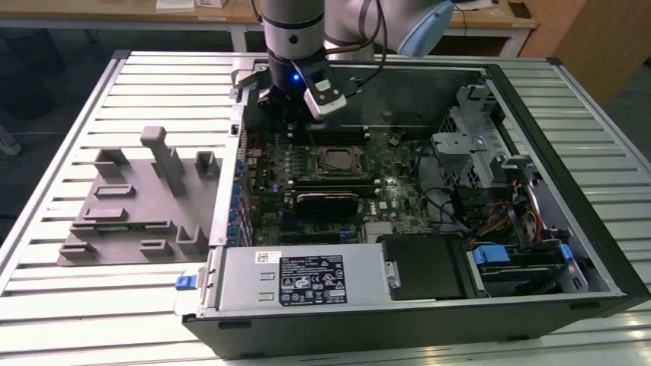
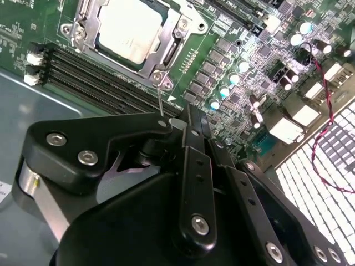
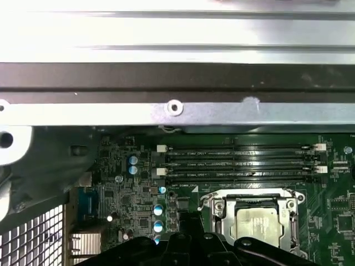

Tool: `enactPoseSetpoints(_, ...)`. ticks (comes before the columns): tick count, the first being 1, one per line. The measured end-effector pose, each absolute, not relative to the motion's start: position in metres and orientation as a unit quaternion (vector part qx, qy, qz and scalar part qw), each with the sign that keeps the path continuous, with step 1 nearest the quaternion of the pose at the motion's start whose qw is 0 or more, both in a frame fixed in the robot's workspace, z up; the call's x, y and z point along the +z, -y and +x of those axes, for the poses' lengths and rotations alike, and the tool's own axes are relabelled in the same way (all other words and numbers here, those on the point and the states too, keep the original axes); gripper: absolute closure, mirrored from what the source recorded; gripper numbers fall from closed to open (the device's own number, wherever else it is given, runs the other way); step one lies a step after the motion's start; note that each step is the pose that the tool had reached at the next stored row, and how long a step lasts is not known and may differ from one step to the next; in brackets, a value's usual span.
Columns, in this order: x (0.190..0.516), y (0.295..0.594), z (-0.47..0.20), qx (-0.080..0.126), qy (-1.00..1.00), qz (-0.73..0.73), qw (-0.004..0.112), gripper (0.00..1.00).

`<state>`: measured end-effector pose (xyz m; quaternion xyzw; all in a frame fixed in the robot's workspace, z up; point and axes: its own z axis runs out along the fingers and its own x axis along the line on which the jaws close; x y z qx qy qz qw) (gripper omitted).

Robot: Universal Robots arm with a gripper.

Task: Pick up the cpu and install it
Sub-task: 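Install the first cpu locking lever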

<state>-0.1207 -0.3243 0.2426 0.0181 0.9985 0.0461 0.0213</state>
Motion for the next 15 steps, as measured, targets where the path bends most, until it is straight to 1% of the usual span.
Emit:
enactPoseSetpoints(3, 0.2448, 0.3243, -0.1207, 0.048, -0.998, 0.018, 0.022, 0.89)
enactPoseSetpoints(15, 0.2457, 0.3246, -0.1273, 0.081, -0.996, 0.019, 0.022, 0.89)
